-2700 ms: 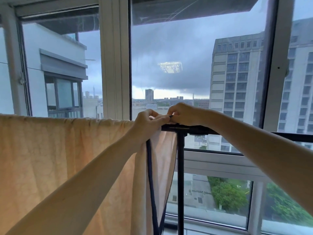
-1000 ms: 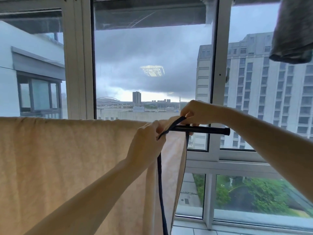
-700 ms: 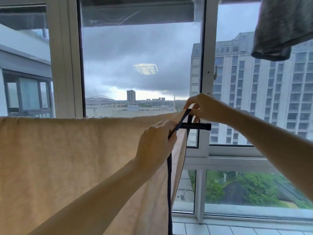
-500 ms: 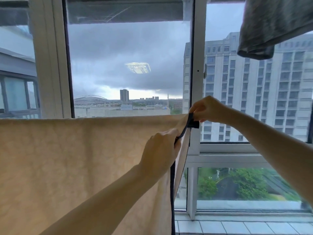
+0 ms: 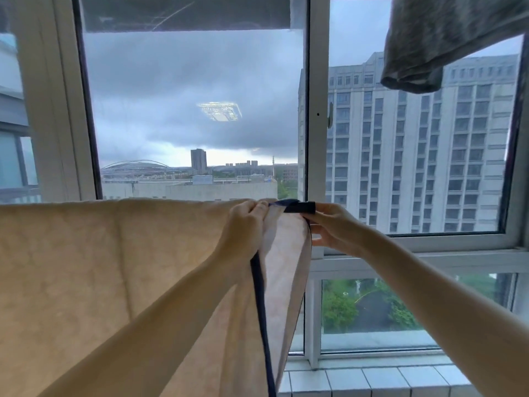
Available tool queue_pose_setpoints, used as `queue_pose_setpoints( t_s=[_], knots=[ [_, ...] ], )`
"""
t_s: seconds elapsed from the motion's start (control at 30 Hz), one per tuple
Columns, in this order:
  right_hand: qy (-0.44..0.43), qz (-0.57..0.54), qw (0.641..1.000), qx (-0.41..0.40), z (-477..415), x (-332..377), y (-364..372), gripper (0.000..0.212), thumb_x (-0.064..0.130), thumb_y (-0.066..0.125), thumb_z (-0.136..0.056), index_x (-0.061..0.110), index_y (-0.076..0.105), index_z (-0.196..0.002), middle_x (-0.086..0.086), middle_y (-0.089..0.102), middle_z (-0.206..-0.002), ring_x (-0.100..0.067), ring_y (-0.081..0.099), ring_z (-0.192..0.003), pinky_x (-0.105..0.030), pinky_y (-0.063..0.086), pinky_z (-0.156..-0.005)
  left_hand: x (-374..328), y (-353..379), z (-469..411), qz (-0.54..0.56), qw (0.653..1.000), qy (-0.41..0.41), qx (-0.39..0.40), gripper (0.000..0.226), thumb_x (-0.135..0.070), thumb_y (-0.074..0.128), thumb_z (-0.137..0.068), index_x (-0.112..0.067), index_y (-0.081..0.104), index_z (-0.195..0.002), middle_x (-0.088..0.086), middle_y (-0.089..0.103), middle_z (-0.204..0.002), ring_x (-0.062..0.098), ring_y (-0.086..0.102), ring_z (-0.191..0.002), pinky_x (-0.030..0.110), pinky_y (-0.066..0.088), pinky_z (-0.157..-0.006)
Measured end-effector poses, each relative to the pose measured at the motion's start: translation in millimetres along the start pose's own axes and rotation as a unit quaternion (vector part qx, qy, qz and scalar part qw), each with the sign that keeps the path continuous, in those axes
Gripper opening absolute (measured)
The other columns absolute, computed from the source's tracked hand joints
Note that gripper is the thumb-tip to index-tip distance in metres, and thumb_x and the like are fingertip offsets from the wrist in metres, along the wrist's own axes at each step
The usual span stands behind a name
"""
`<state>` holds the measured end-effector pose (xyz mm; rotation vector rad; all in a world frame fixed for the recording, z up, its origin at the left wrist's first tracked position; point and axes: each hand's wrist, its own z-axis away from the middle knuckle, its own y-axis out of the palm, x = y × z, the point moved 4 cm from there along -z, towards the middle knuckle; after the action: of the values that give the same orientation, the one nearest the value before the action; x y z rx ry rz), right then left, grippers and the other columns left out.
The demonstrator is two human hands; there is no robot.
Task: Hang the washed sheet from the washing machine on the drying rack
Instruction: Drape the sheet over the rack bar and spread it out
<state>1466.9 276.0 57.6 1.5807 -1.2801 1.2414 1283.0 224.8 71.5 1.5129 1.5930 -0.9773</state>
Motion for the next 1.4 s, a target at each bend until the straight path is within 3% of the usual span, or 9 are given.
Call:
queue_pose_setpoints(
  t_s=[0.23,0.5,0.67,0.87,1.03,1.13,1.23,1.33,1.4],
  knots=[
    [-0.028,-0.076,0.995,0.058,-4.2,-1.6,6.2,0.02,0.007,0.048,-0.097,0.004,0.065,-0.107,-0.009,0.065,-0.095,-0.02,0.059,-0.085,-0.032,0.052,-0.069,-10.3,-10.8,-6.5,-0.125,0.99,0.071,0.017,0.018,-0.025,0.07,-0.085,-0.015,0.06,-0.096,0.0,0.067,-0.087,0.012,0.063,-0.077,0.015,0.048,-0.059],
    [-0.065,-0.067,0.995,0.028,3.5,1.2,9.3,0.03,0.001,0.06,-0.085,-0.004,0.062,-0.115,-0.014,0.068,-0.102,-0.021,0.066,-0.086,-0.032,0.057,-0.077,-23.5,-17.9,7.4,-0.131,0.97,0.192,-0.063,0.012,-0.023,0.064,-0.09,-0.013,0.058,-0.087,0.008,0.061,-0.065,0.004,0.043,-0.043,0.011,0.032,-0.041],
    [-0.075,0.148,0.985,-0.038,23.2,-28.1,24.2,0.02,0.005,0.068,-0.084,-0.003,0.066,-0.102,-0.011,0.073,-0.091,-0.017,0.07,-0.081,-0.028,0.058,-0.077,5.6,-2.6,49.4,-0.293,0.913,0.279,-0.049,0.017,-0.027,0.061,-0.092,-0.019,0.05,-0.102,-0.007,0.066,-0.076,0.006,0.058,-0.052,0.013,0.044,-0.046],
    [-0.05,0.257,0.964,-0.04,42.2,-80.5,44.7,0.017,-0.002,0.063,-0.087,0.015,0.066,-0.083,0.002,0.068,-0.079,-0.004,0.065,-0.07,-0.021,0.058,-0.065,46.0,-2.6,76.6,-0.41,0.874,0.257,-0.052,0.021,-0.03,0.053,-0.096,-0.017,0.051,-0.113,-0.005,0.061,-0.068,0.008,0.054,-0.047,0.026,0.05,-0.047],
    [0.055,0.239,0.968,0.047,54.7,-133.7,58.0,0.021,0.012,0.068,-0.086,0.013,0.071,-0.107,-0.003,0.073,-0.1,-0.013,0.067,-0.089,-0.026,0.056,-0.079,71.4,-14.1,96.9,-0.427,0.877,0.215,-0.054,0.017,-0.029,0.052,-0.096,-0.013,0.055,-0.101,-0.014,0.041,-0.056,0.007,0.043,-0.042,0.015,0.029,-0.046],
    [0.124,0.25,0.957,0.079,62.2,-156.3,68.3,0.02,0.015,0.059,-0.094,0.014,0.068,-0.111,-0.004,0.072,-0.102,-0.01,0.068,-0.08,-0.025,0.054,-0.071,84.9,-20.8,103.2,-0.397,0.897,0.188,-0.046,0.019,-0.033,0.053,-0.095,-0.014,0.056,-0.093,-0.009,0.053,-0.061,0.007,0.051,-0.047,0.015,0.037,-0.047],
    [0.104,0.188,0.977,-0.009,59.5,-141.6,64.8,0.02,0.013,0.044,-0.101,0.012,0.061,-0.111,-0.006,0.067,-0.096,-0.016,0.07,-0.067,-0.027,0.051,-0.058,98.6,-26.1,106.7,-0.41,0.898,0.159,-0.02,0.018,-0.034,0.055,-0.095,-0.018,0.055,-0.086,-0.004,0.059,-0.064,0.009,0.055,-0.05,0.02,0.044,-0.048],
    [-0.046,0.035,0.975,-0.213,51.4,-95.3,37.8,0.018,0.007,0.038,-0.101,0.007,0.055,-0.095,-0.008,0.059,-0.078,-0.014,0.064,-0.052,-0.026,0.054,-0.051,120.9,-30.4,112.6,-0.426,0.897,0.112,0.027,0.016,-0.03,0.058,-0.094,-0.017,0.057,-0.086,-0.006,0.056,-0.061,0.012,0.055,-0.05,0.018,0.035,-0.046],
    [-0.154,0.043,0.957,-0.242,50.6,-75.5,31.8,0.021,0.002,0.04,-0.098,0.01,0.049,-0.082,-0.01,0.053,-0.07,-0.015,0.057,-0.05,-0.025,0.051,-0.05,139.0,-33.0,119.7,-0.449,0.888,0.089,0.046,0.015,-0.03,0.058,-0.094,-0.016,0.06,-0.091,-0.001,0.061,-0.067,0.014,0.057,-0.053,0.018,0.037,-0.047]
  ],
)
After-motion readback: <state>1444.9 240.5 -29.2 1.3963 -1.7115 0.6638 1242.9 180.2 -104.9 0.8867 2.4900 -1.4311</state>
